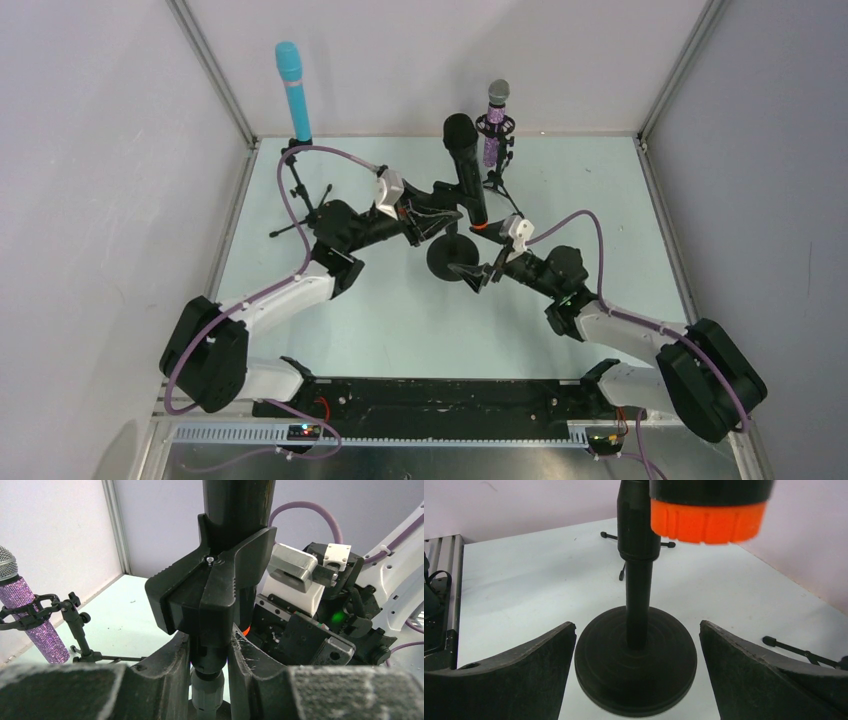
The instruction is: Attach the microphones to the stand
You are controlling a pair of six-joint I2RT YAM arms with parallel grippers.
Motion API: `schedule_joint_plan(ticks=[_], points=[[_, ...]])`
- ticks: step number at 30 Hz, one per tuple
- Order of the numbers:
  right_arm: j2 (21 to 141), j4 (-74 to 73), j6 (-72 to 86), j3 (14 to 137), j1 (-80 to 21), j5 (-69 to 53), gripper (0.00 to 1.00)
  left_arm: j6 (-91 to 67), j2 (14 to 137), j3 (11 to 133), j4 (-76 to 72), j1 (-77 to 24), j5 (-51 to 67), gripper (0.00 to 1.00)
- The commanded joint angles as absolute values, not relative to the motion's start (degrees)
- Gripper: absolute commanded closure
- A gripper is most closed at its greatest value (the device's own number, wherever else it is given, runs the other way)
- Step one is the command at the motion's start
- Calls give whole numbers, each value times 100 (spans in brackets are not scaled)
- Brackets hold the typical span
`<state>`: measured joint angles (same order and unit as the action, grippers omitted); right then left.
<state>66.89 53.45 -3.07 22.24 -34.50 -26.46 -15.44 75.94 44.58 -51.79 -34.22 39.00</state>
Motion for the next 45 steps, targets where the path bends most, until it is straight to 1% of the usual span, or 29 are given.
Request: schedule_joint_plan(ticks=[1,11,32,45], points=[[7018,5872,-545,2607,-3594,-2783,3,-1488,7185,4886,-5719,-3493,3737,100],[7197,4841,-969,2891,-3845,-2401,3,-1364,7037,4909,-5626,-3546,3641,100],[7352,4023,-1303,2889,-4123,-1891,2,-1348,6768,5082,-5623,-3606,3562,100],[7504,3656,-1376,2888,-4322,-1543,1,-1021,6418,4930,-5539,-3642,3010,100]])
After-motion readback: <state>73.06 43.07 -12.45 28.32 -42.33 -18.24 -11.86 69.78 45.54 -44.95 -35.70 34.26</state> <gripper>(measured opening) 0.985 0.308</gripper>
